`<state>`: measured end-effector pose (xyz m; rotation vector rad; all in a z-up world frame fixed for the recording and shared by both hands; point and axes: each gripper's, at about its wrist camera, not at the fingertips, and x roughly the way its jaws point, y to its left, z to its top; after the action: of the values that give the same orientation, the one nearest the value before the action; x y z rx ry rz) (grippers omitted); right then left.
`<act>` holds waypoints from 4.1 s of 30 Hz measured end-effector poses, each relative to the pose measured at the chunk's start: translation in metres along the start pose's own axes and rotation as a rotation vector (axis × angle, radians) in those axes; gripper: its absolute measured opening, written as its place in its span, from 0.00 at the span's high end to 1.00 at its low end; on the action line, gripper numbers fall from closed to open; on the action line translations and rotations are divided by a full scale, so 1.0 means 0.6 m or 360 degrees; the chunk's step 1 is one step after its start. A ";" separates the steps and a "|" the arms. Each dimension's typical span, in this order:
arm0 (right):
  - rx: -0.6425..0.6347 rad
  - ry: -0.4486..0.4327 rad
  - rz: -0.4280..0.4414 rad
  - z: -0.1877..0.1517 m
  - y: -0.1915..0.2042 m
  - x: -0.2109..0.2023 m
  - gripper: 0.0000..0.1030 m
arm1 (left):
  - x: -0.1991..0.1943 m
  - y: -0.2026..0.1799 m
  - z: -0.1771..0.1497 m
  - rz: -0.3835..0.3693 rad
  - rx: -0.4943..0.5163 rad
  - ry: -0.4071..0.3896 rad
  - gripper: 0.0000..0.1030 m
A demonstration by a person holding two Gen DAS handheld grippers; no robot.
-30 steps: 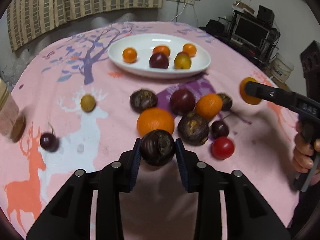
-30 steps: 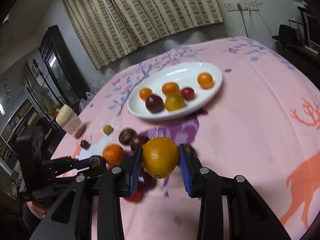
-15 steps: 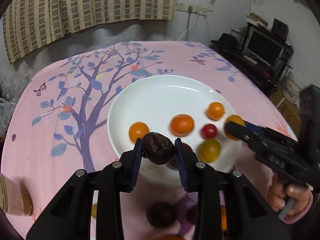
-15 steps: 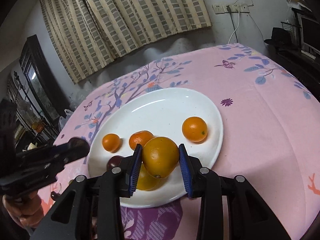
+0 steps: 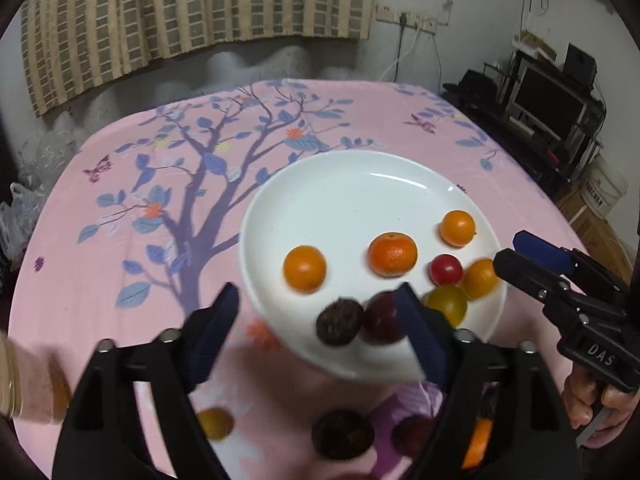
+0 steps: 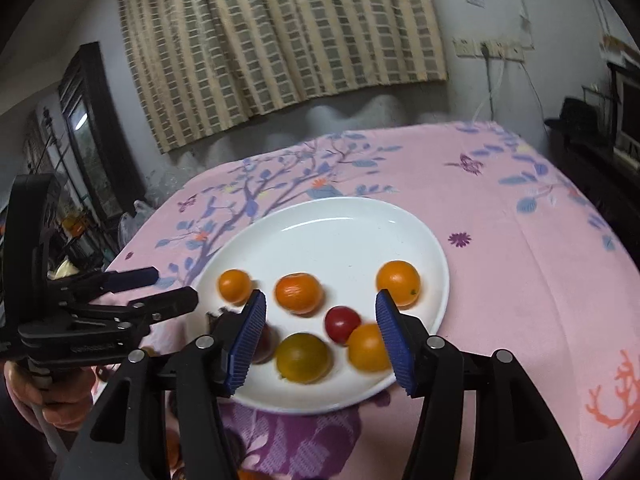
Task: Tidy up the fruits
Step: 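Carry both fruits over the white plate and open both tools to release them, then grasp a mandarin with the right tool while the left tool reaches toward another mandarin, then carry both mandarins over the white plate and open both tools to release them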
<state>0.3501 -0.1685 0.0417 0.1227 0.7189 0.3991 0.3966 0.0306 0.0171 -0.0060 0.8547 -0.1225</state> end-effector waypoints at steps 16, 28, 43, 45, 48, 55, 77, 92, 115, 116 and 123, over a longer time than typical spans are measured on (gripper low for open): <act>-0.0347 0.0333 0.0048 -0.133 0.105 -0.050 0.43 | -0.112 0.056 -0.227 0.0074 -0.0273 -0.0052 0.06; -0.0386 0.0385 0.0052 -0.156 0.108 -0.048 0.52 | -0.129 0.049 -0.238 0.0110 -0.0232 -0.0096 0.06; -0.0213 0.0332 0.0118 -0.142 0.085 -0.059 0.58 | -0.123 0.037 -0.246 0.0079 -0.0188 -0.0084 0.06; -0.0162 0.0285 0.0107 -0.135 0.075 -0.069 0.58 | -0.120 0.024 -0.248 0.0051 -0.0130 -0.0083 0.06; -0.0097 0.0266 0.0103 -0.131 0.064 -0.074 0.58 | -0.116 0.001 -0.253 0.0010 -0.0035 -0.0094 0.06; -0.0045 0.0242 0.0063 -0.126 0.052 -0.080 0.58 | -0.087 -0.024 -0.259 -0.0035 0.0066 -0.0017 0.30; -0.0078 0.0208 0.0064 -0.125 0.056 -0.088 0.58 | -0.062 -0.024 -0.254 -0.0134 0.0029 0.0050 0.57; 0.0047 0.0002 -0.0024 0.002 -0.002 -0.003 0.58 | -0.009 -0.015 -0.002 -0.0174 0.0028 -0.0098 0.57; -0.0151 0.0074 0.0046 -0.059 0.053 -0.055 0.44 | -0.118 0.063 -0.078 0.0023 -0.0117 -0.0200 0.09; -0.0174 0.0095 0.0040 -0.080 0.065 -0.073 0.44 | -0.130 0.066 -0.099 0.0024 -0.0120 -0.0213 0.08; -0.0054 0.0212 -0.0026 -0.193 0.107 -0.151 0.44 | -0.142 0.081 -0.214 -0.0016 -0.0167 -0.0166 0.07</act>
<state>0.1919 -0.1485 0.0263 0.0588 0.8432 0.4061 0.2497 0.0937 -0.0057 -0.1141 0.7560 -0.0858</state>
